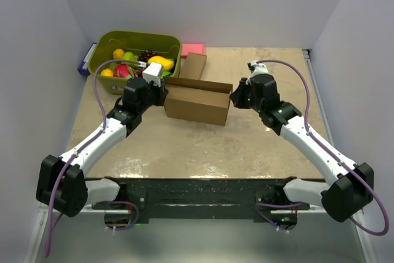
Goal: Fold the paper box
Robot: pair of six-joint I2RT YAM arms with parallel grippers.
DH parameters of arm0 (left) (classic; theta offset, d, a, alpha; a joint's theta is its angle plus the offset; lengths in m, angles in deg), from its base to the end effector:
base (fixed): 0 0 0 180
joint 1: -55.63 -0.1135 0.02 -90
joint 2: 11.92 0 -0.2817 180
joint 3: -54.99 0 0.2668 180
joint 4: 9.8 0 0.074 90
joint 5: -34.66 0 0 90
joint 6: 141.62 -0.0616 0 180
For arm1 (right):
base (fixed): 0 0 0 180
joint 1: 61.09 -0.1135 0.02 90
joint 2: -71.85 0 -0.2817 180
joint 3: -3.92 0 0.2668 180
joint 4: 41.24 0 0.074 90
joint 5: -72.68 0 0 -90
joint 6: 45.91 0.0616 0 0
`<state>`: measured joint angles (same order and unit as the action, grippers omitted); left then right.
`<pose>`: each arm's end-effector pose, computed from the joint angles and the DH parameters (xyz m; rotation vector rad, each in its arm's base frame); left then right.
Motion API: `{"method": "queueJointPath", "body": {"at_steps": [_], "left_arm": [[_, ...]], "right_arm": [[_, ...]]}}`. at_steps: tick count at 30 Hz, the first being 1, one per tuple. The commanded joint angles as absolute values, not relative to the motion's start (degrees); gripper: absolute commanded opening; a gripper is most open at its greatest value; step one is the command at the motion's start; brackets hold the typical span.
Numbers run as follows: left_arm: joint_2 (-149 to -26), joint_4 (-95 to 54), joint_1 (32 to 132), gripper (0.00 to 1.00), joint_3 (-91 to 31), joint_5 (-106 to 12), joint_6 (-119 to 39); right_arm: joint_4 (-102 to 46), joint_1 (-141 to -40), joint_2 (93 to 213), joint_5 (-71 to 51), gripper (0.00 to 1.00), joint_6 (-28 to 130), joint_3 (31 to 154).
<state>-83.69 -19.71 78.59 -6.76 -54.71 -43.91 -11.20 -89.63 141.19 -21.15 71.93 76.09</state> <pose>0.2963 -0.1263 0.2884 0.2643 1.9180 -0.3693 0.2721 0.1433 0.3283 0.0299 2.0886 0.5405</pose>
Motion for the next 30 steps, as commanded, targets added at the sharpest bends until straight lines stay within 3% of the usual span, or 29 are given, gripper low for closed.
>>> {"method": "queueJointPath", "body": {"at_steps": [1,17,22,26,30], "left_arm": [[-84.26,-25.61,78.83,0.29,-6.00,-54.81,-44.85],[-82.77,-24.56,78.83,0.31,-5.47,-50.51,-44.06],[-80.31,-25.17,78.83,0.44,-5.82,-50.59,-45.20],[-76.00,-25.70,78.83,0.67,-5.47,-52.34,-46.51],[-73.01,-25.70,78.22,0.79,-4.94,-53.58,-48.18]], "right_arm": [[-11.10,-89.83,139.96,-22.76,0.00,70.90,73.61],[-13.91,-90.71,139.79,-23.38,0.00,72.92,67.36],[-13.13,-90.71,139.09,-27.06,0.00,72.92,67.54],[-11.90,-90.63,138.73,-29.27,0.00,72.31,69.55],[-10.58,-90.71,139.79,-29.27,0.00,71.25,71.75]]}}
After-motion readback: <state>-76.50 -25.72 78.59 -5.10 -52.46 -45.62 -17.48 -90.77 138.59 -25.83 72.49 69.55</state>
